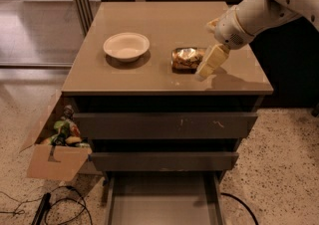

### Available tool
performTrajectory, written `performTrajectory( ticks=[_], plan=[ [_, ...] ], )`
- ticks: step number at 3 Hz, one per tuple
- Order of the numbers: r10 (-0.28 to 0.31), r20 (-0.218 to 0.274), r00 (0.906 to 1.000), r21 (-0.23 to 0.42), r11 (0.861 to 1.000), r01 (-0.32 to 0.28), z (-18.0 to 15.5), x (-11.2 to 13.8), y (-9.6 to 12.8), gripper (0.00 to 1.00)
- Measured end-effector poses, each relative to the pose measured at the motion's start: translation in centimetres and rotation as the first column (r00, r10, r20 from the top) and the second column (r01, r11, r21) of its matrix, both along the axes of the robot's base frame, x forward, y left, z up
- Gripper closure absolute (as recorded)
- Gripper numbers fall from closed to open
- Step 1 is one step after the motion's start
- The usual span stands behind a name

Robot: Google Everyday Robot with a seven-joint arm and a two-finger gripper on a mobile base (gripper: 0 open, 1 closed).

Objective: Place orange can into bottom drawer

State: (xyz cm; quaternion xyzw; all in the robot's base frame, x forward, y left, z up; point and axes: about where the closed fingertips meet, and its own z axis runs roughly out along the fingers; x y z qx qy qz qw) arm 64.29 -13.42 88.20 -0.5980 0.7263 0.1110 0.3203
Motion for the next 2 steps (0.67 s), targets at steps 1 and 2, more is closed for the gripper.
performTrajectory(
  ticks=[1,2],
  plan=[
    [0.007,0.002,1.0000,-0.021,1.000,-0.007,-0.84,1.67,0.32,0.00],
    [0.011,-0.001,0.9999,-0.031,0.999,-0.011,-1.35,2.35,0.51,0.00]
  ],
)
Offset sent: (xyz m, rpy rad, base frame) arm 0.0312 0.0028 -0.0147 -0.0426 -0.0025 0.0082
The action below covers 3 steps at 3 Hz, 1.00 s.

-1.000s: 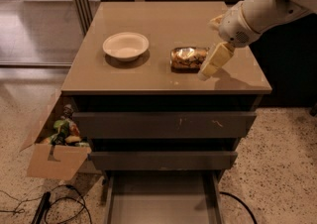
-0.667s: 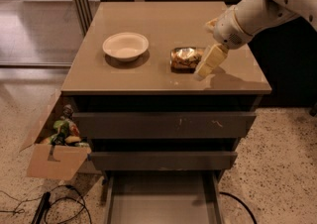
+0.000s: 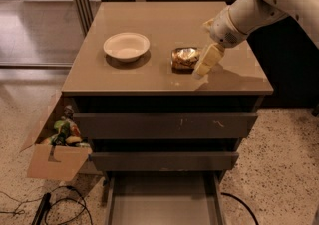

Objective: Place orange can into bottom drawer

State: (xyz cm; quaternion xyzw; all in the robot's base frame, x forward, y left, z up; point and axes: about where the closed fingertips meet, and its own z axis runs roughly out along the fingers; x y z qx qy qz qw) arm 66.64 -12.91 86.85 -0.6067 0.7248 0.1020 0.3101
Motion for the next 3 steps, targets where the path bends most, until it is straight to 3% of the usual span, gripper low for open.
performTrajectory(
  ticks=[2,3],
  plan=[
    [0.020,-0.058,0.9981,-0.013,1.000,-0.020,-2.3,1.0,0.9,0.03],
    [0.020,-0.058,0.9981,-0.013,1.000,-0.020,-2.3,1.0,0.9,0.25]
  ],
)
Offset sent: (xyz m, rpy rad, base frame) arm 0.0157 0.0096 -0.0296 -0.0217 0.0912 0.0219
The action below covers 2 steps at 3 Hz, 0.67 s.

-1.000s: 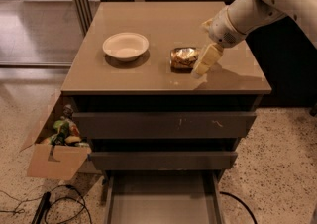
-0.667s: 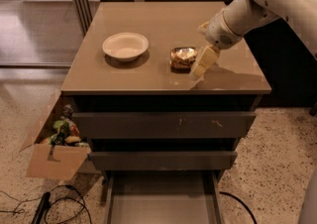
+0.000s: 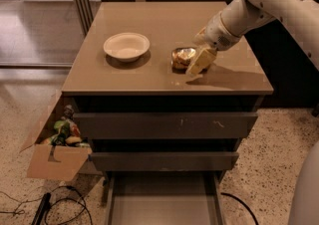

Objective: Place orange can into bottom drawer

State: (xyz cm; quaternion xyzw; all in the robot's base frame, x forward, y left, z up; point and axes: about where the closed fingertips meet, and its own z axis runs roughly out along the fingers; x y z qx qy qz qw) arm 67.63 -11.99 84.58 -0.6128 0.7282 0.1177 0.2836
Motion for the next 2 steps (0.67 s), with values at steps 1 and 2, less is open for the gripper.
performTrajectory(
  ticks=[1,2],
  plan=[
    [0.000,0.000,1.0000,0.000,1.000,0.000,0.00,0.00,0.00,0.50],
    [0.000,0.000,1.0000,0.000,1.000,0.000,-0.01,0.00,0.01,0.80]
  ],
)
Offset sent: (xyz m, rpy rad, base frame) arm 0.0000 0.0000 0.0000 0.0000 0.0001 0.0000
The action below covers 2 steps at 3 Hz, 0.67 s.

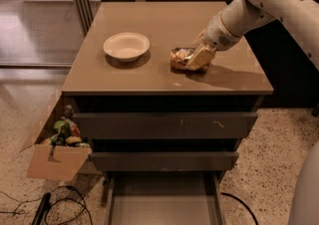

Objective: Place orange can into bottom drawer

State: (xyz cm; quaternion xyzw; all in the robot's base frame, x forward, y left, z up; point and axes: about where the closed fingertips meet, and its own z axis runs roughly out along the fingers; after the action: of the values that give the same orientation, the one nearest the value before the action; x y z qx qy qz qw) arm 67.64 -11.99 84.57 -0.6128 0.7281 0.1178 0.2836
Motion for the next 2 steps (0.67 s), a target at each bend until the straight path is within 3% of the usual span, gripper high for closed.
performTrajectory(
  ticks=[1,2],
  plan=[
    [0.000,0.000,1.0000,0.000,1.000,0.000,0.00,0.00,0.00,1.00],
    [0.000,0.000,1.0000,0.000,1.000,0.000,-0.01,0.00,0.00,1.00]
  ],
)
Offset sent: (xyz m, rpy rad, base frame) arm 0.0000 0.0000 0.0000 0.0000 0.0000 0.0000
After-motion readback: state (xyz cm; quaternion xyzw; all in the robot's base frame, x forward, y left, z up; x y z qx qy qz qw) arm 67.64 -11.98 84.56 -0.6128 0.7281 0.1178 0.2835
